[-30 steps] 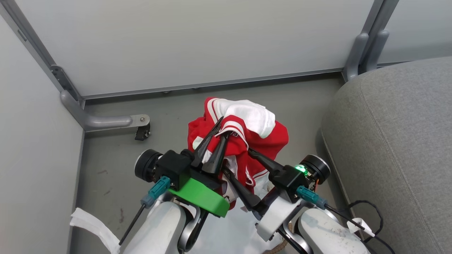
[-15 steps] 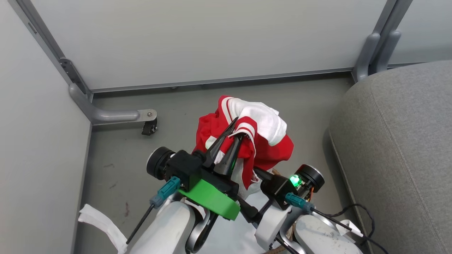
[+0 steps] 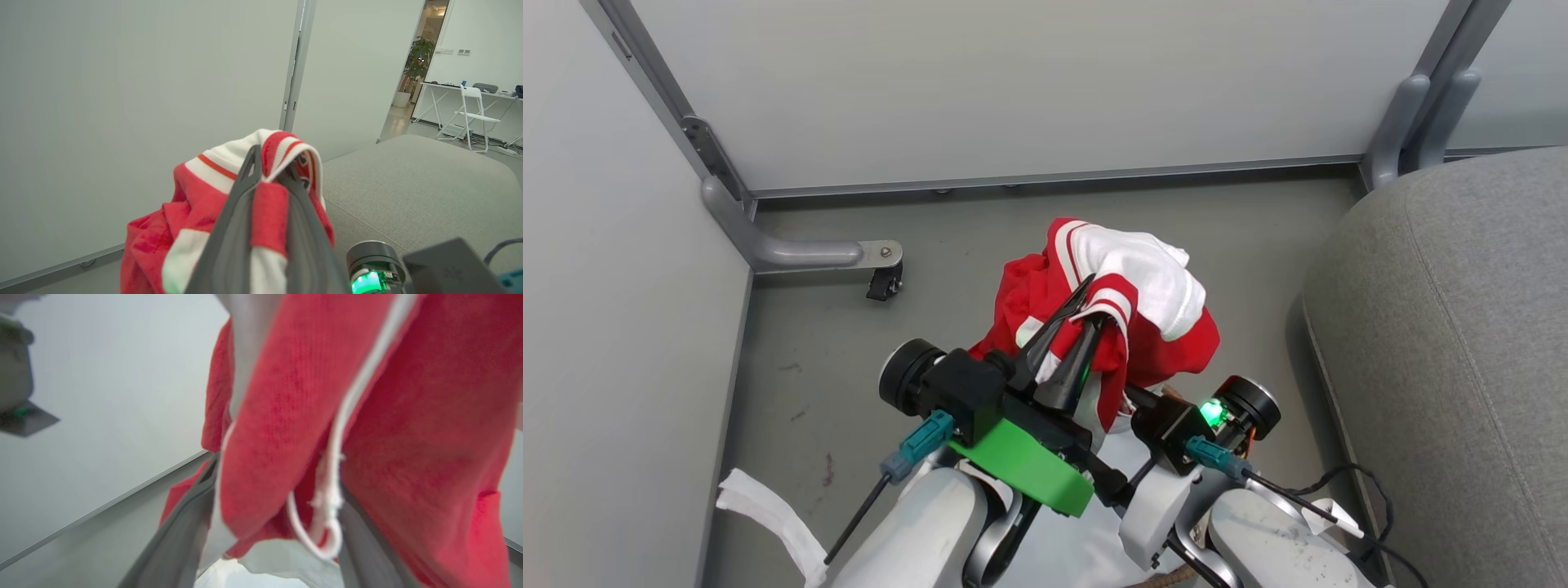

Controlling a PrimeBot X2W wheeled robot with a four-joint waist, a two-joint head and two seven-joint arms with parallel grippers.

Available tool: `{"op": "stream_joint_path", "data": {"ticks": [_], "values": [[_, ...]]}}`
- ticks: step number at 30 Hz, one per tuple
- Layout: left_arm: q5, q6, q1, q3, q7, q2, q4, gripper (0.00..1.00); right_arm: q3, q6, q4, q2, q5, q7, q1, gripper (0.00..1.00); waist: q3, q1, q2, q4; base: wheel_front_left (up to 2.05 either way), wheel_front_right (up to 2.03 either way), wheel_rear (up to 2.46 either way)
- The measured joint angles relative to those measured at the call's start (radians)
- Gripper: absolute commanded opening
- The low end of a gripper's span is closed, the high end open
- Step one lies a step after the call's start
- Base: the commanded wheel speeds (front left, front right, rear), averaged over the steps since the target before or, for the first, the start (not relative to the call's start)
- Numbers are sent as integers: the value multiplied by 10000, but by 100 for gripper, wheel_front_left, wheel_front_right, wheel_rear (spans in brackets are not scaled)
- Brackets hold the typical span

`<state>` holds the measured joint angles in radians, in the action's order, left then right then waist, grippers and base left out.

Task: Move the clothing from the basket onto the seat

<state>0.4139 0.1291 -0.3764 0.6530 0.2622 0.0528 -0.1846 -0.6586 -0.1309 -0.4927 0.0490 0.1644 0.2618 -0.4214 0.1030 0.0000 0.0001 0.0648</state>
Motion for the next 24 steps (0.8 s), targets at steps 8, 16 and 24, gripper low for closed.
{"op": "stream_joint_path", "data": {"ticks": [8, 16, 24], "values": [[157, 0, -64, 278, 0, 0, 63, 0, -36, 0, -205, 0, 0, 0, -59, 100, -6, 0, 0, 150, 0, 0, 0], [245, 0, -100, 380, 0, -2, 17, 0, -163, 0, -73, 4, 301, 0, -59, 0, 2, 0, -1, 274, 0, 0, 0], [245, 0, -128, 336, 0, -2, 2, 0, -176, 0, -2, 2, 391, 0, -56, 0, 7, 0, -1, 276, 0, 0, 0]]}}
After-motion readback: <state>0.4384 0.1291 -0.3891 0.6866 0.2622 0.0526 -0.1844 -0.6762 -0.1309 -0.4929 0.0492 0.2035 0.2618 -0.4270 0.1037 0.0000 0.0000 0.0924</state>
